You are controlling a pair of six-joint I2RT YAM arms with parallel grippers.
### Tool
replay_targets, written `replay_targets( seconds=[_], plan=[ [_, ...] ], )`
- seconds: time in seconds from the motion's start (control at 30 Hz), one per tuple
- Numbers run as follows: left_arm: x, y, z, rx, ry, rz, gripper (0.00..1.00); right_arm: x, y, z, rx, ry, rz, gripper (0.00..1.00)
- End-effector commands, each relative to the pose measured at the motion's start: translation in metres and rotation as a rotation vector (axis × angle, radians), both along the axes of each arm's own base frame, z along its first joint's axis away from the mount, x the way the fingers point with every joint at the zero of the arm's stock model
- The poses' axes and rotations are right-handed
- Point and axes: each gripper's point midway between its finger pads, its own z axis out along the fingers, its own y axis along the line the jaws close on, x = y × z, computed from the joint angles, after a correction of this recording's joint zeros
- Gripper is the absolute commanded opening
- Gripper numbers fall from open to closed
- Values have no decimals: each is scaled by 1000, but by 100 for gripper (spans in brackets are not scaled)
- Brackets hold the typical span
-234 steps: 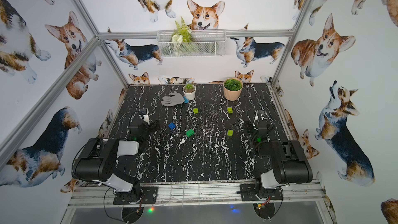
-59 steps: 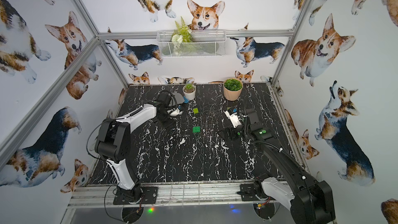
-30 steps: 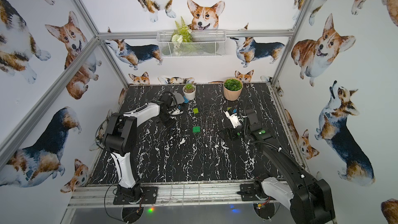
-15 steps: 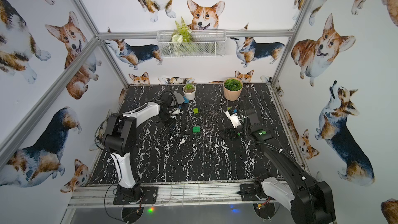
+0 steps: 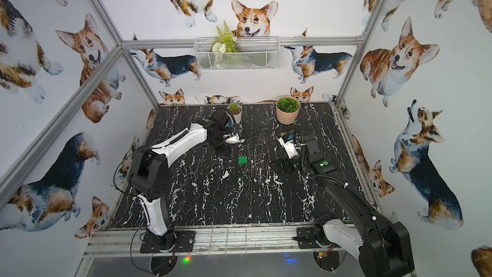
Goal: Assemble the letter s with lego
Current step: Pick up the lego brick from the center of the board, then assemble the lego brick with the lego brick.
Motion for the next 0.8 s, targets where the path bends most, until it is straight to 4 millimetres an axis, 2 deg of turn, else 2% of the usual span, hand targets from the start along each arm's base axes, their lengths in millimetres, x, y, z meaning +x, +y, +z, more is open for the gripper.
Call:
replay_targets(
  seconds=[0.0,0.37,0.77],
  plan=[
    [-19,-18,-1,4,27,-194,0,6,-3,2,-5,-32,-15,100],
    [-21,-64,-19,56,36,-356,0,8,-11,-14,-1,5,-64,100],
    [-11,-83,-40,52,44,-327,0,11,-16,-17,-1,11,-95,100]
  ],
)
